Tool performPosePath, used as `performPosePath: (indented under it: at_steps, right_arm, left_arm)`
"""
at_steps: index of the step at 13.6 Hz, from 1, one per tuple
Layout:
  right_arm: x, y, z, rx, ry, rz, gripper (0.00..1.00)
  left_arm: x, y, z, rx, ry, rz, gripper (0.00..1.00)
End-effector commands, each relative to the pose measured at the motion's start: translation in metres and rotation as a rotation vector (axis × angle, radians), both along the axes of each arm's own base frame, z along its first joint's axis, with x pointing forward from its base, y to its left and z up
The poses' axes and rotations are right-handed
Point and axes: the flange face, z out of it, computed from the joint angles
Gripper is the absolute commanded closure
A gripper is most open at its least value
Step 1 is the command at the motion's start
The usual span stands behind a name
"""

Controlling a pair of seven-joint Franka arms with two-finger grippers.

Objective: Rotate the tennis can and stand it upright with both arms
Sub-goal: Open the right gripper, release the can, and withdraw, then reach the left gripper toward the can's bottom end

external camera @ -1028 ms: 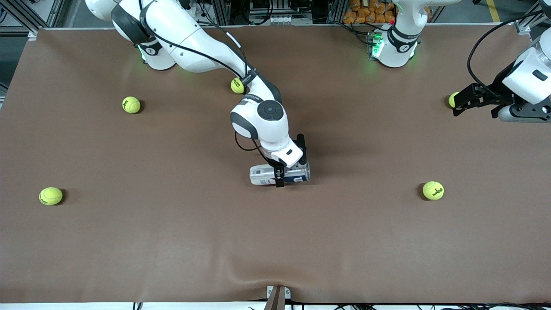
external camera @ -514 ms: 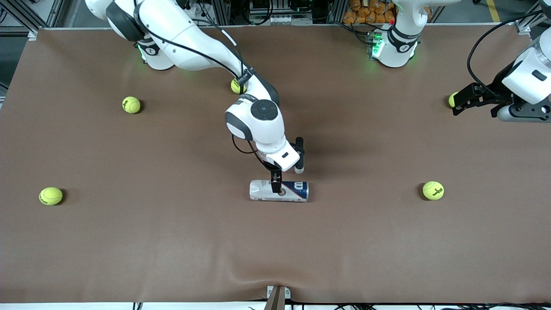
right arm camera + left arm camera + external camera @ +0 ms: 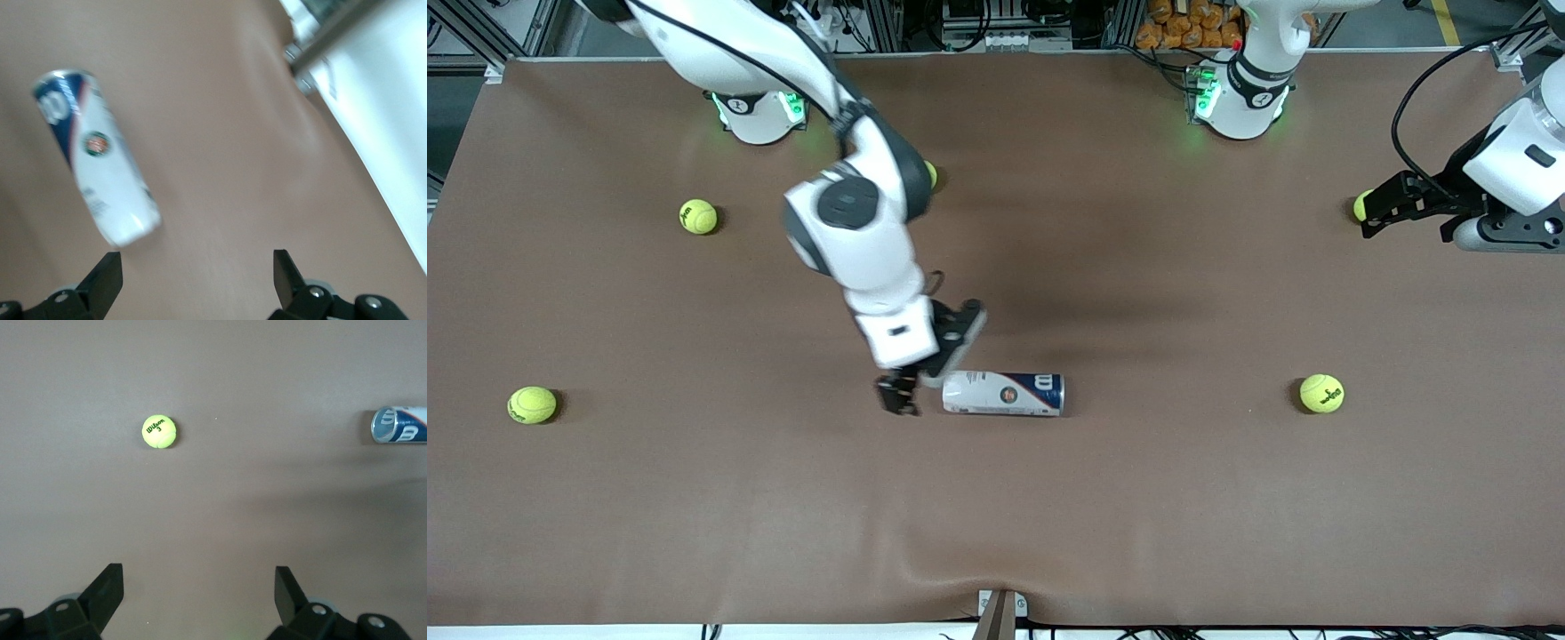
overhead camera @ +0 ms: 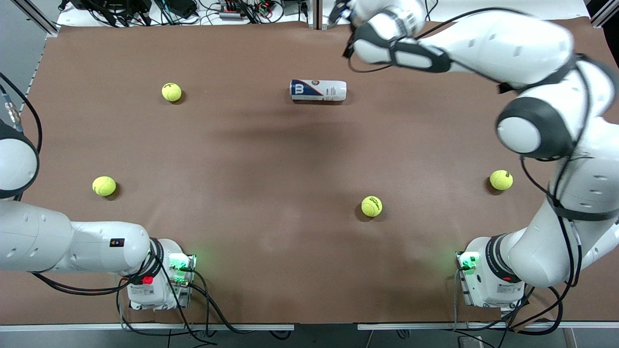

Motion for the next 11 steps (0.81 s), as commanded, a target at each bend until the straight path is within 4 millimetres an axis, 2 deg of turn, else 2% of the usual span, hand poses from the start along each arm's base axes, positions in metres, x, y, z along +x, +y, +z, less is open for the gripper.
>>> performPosePath:
  at_steps: [1,2,4,5,7,8,9,11]
  right_arm:
    - [-0.025,-0.067,0.043,0.003,0.025,-0.139,0.00]
    - [-0.024,-0.097,0.061,-0.001,0.030,-0.208,0.00]
    - [-0.030,-0.155,0.097,-0.009,0.108,-0.339,0.00]
    - [-0.031,-0.190,0.113,0.004,0.146,-0.425,0.00]
    - [-0.037,-0.259,0.140,0.016,0.196,-0.556,0.00]
    - [-0.039,-0.290,0.150,0.027,0.223,-0.615,0.00]
    - [-0.042,-0.318,0.160,0.053,0.263,-0.671,0.00]
    - [-0.050,-0.354,0.182,0.068,0.332,-0.787,0.00]
  left_arm:
    - [0.003,0.002,0.005,-0.011,0.003,0.004,0.00]
    - [0.003,0.002,0.004,-0.012,0.005,0.001,0.00]
    - [0.015,0.001,-0.015,-0.011,0.037,0.005,0.00]
    - [0.016,0.001,-0.016,-0.013,0.039,0.004,0.00]
    - [0.017,-0.002,-0.018,-0.013,0.043,0.001,0.00]
    - [0.022,-0.003,-0.029,-0.013,0.063,-0.002,0.00]
    - [0.030,-0.005,-0.046,-0.028,0.095,-0.007,0.00]
    - [0.031,-0.011,-0.049,-0.044,0.104,-0.019,0.00]
